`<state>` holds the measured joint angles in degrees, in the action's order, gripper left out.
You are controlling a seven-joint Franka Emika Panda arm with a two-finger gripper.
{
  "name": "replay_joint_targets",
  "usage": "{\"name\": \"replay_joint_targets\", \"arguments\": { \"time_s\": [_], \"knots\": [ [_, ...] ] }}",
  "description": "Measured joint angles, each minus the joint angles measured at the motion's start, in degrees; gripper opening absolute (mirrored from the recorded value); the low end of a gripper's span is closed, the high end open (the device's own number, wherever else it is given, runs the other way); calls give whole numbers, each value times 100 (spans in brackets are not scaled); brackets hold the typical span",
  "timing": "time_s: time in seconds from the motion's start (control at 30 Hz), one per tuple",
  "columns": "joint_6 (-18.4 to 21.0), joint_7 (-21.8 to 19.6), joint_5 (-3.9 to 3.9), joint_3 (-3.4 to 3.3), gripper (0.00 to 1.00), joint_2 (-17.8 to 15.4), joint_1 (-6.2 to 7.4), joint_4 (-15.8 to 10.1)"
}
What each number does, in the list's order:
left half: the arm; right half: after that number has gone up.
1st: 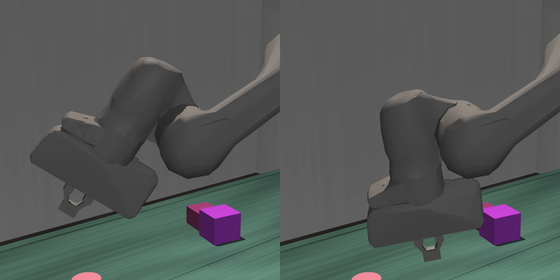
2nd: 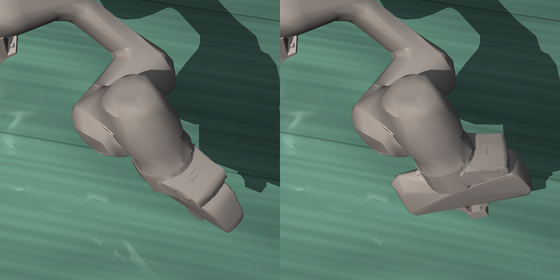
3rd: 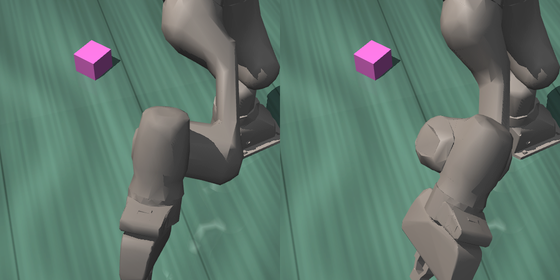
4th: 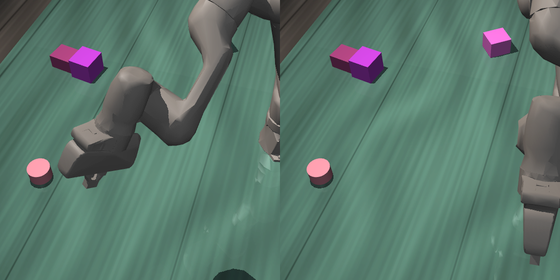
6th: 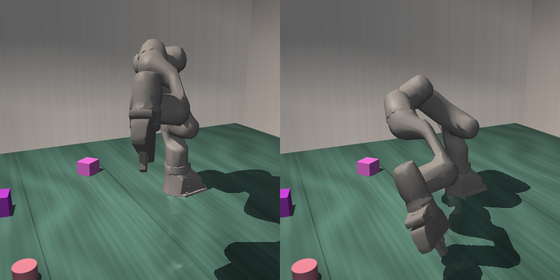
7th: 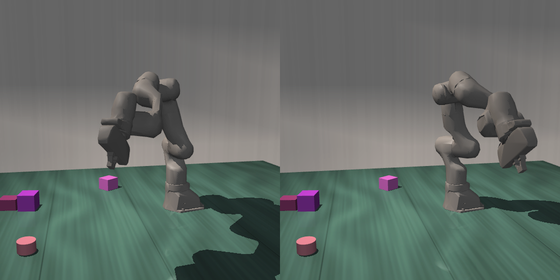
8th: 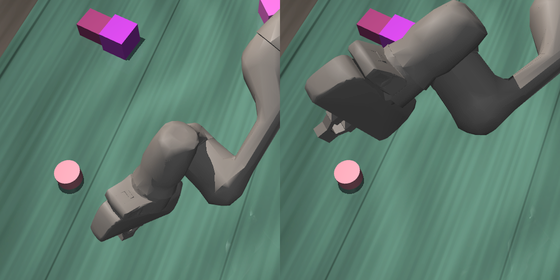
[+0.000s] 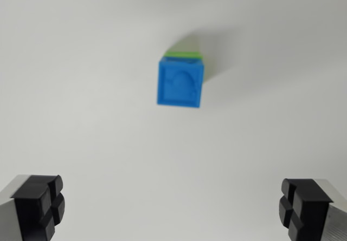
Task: Stack cube
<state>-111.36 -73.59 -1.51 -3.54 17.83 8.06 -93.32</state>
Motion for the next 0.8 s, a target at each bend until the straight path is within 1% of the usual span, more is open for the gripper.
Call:
{"name": "replay_joint_targets", "arguments": {
  "time_s": [0.37,0.53,0.8],
  "knots": [
    [314,-5,4,-3,100,-47,0,259],
    [363,-6,5,-3,100,-51,0,310],
    [366,-6,4,-3,100,-51,0,313]
  ]
}}
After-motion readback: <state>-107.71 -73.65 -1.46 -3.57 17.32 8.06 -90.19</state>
